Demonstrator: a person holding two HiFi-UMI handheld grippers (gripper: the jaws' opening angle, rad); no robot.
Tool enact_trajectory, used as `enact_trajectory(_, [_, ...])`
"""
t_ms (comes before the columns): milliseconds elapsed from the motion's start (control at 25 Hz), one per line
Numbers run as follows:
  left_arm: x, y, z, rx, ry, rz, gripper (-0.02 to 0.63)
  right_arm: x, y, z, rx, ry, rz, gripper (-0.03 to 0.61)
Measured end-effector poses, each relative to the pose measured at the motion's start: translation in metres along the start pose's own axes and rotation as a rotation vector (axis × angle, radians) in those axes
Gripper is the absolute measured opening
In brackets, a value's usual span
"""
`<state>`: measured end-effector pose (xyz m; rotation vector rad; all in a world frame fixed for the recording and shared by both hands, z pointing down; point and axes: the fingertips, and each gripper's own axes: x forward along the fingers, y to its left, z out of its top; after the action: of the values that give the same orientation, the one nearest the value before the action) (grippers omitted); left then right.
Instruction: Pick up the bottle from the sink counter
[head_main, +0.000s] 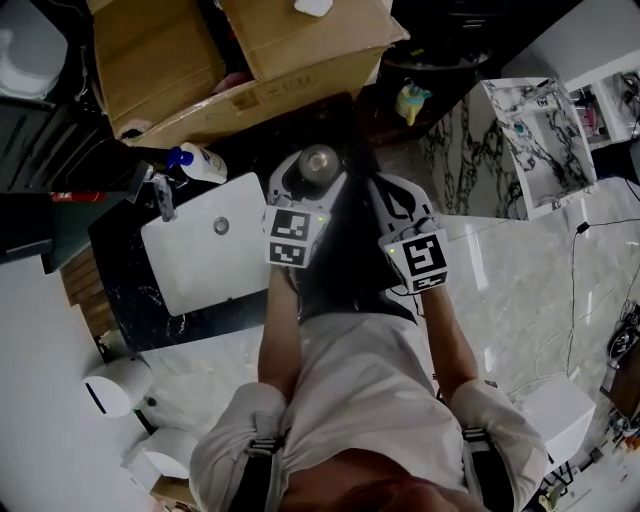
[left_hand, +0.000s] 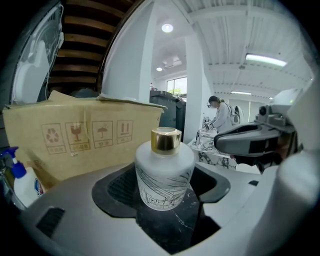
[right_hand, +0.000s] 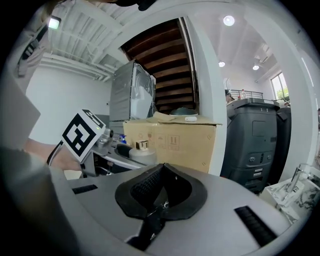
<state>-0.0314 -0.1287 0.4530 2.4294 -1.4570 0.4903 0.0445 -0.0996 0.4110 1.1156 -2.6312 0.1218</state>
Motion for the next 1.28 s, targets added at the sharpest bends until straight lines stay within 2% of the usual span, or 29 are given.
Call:
enact_trajectory(720, [-0.099, -0.032, 0.044, 0.073, -0.091, 0.050, 0.319, -0.050, 0.037, 0.048, -0.054, -0.103, 0.077, -0.003])
enact_trajectory(1280, [-0.178, -0.045, 0.070, 0.071, -0.166, 0.094, 0.319, -0.081, 0.067, 0.099, -0.056, -0.202, 0.153, -0.003])
